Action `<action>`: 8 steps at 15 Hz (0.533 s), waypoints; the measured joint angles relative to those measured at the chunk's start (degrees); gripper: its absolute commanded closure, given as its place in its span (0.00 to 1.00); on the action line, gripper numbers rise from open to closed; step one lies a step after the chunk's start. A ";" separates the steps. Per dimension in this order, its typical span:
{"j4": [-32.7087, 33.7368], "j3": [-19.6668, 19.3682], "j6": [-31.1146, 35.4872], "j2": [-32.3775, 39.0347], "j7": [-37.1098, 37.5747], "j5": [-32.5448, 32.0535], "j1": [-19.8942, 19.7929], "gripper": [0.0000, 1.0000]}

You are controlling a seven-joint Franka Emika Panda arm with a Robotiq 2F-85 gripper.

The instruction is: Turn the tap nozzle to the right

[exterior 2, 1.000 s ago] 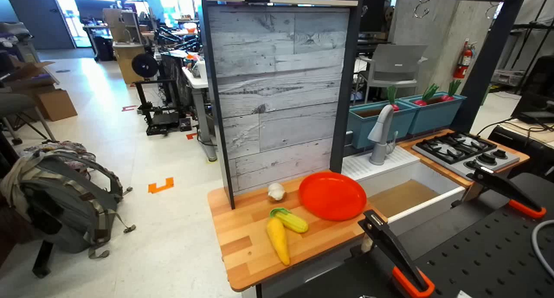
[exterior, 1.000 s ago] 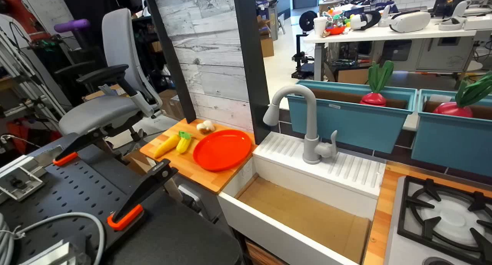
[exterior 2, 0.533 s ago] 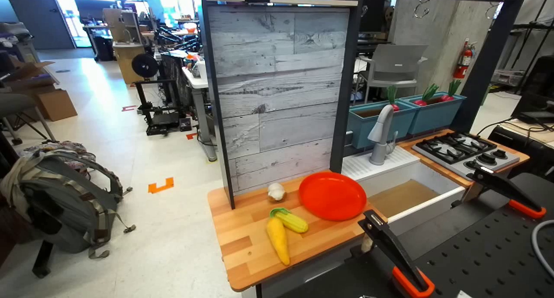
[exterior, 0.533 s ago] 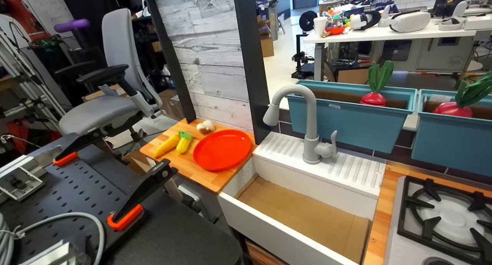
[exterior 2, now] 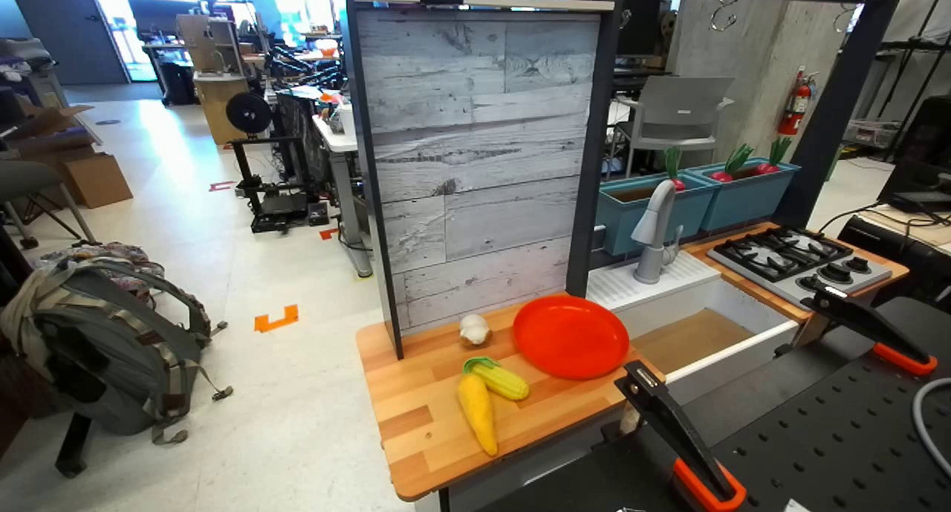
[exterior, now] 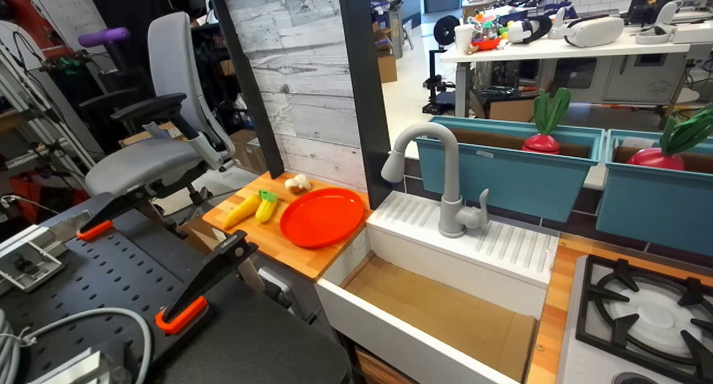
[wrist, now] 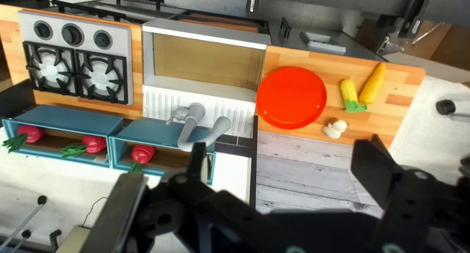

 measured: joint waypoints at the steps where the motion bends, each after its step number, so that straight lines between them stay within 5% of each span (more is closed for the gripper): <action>1: -0.09 -0.26 2.60 1.94 1.10 0.21 -0.02 0.00; 8: 0.51 -1.33 24.24 19.63 4.45 9.04 -0.04 0.00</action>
